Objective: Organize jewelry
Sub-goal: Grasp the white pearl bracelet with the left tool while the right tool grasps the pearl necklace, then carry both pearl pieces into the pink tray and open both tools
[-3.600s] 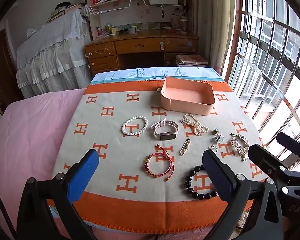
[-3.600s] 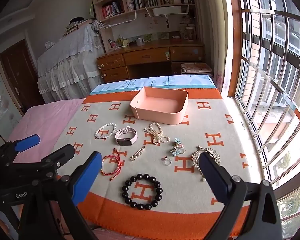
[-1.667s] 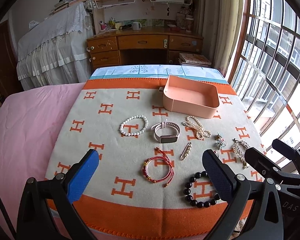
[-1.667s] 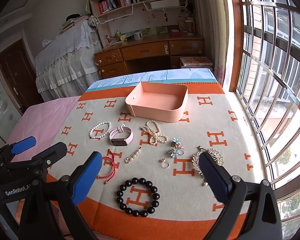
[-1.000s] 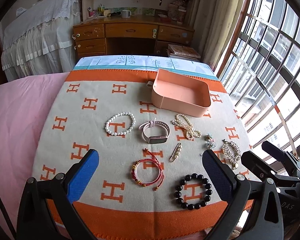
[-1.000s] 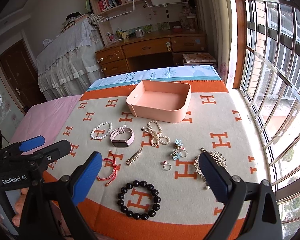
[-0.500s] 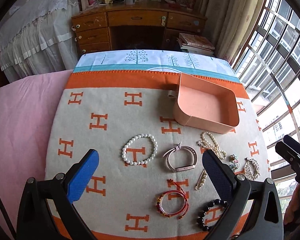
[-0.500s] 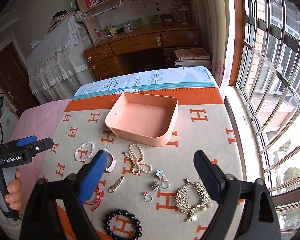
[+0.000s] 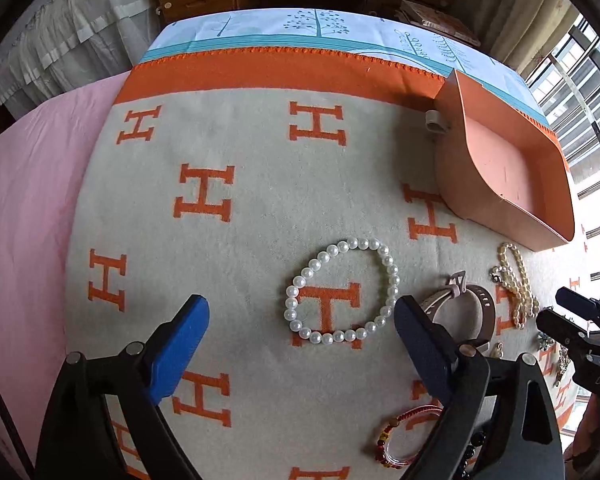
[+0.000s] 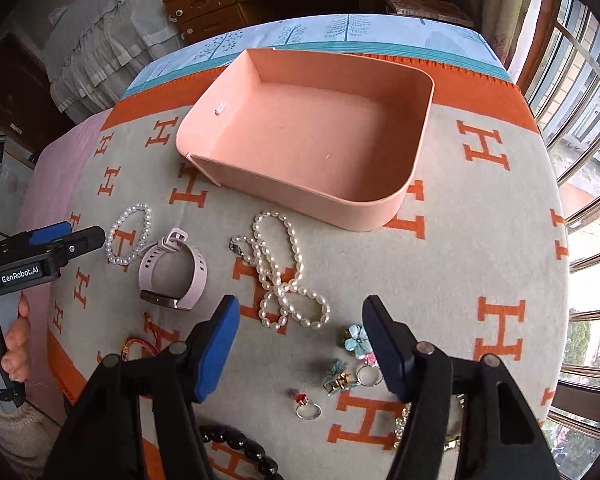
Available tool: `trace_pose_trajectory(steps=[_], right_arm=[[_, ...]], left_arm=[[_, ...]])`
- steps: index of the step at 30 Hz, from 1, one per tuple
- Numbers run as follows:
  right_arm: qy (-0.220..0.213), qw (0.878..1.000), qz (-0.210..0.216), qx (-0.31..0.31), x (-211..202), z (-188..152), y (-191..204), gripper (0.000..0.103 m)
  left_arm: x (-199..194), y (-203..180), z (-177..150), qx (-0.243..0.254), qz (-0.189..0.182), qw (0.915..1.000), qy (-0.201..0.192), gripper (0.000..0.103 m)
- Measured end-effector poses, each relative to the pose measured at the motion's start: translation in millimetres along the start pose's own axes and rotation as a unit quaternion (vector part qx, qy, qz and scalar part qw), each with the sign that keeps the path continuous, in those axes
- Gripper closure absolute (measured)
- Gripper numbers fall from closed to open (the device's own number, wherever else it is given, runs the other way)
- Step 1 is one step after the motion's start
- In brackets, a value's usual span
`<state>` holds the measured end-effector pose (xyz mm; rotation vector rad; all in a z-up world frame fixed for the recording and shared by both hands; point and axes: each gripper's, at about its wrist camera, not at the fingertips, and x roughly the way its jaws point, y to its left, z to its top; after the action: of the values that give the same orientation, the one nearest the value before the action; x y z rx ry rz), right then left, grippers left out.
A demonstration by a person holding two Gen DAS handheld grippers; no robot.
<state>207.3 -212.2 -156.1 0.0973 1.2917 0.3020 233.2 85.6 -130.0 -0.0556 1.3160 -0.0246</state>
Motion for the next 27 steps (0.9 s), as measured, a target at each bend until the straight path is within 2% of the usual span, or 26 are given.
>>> trace_pose_trajectory(steps=[3,5,8,10,14,18,21,23,24,27], right_arm=[[0.012,1.000,-0.003,-0.009,10.2,4.4,6.7,0.039],[0.016,1.000,-0.017,-0.015,15.0,7.4,9.8,0.039],[0.025,0.999,-0.030,-0.024,22.0,11.4,12.3,0.040],[0.031,0.998,-0.040,-0.032,26.1,12.2,14.2,0.049],[0.030,0.996,-0.065,-0.051,29.0,14.6,16.4,0.060],[0.028,0.995,-0.071,-0.058,28.2,14.2,17.9,0.086],[0.027,0.996,-0.065,-0.055,30.9,17.1,21.2,0.088],[0.025,0.997,-0.059,-0.051,30.0,15.7,20.8,0.089],[0.025,0.997,-0.053,-0.046,28.6,15.0,19.5,0.095],[0.017,0.999,-0.035,-0.038,17.7,12.2,14.6,0.095]], left_arm=[[12.2,5.1,5.4,-0.002,-0.006,0.9999,0.010,0.017],[20.2,5.6,6.8,0.000,-0.010,0.9997,0.024,0.027],[33.6,5.2,7.9,0.001,-0.012,0.9988,0.048,0.034],[35.8,5.2,7.0,0.001,-0.004,0.9987,0.051,0.034],[36.4,5.9,7.4,-0.009,-0.006,0.9985,0.054,0.034],[39.4,6.3,7.1,-0.001,0.013,0.9985,0.053,0.035],[36.7,3.3,6.3,-0.003,0.020,0.9989,0.042,0.054],[34.7,3.9,5.9,-0.010,0.015,0.9990,0.040,0.098],[35.1,5.5,5.5,-0.015,0.002,0.9989,0.045,0.097],[34.0,4.8,2.1,-0.013,0.005,0.9991,0.039,0.098]])
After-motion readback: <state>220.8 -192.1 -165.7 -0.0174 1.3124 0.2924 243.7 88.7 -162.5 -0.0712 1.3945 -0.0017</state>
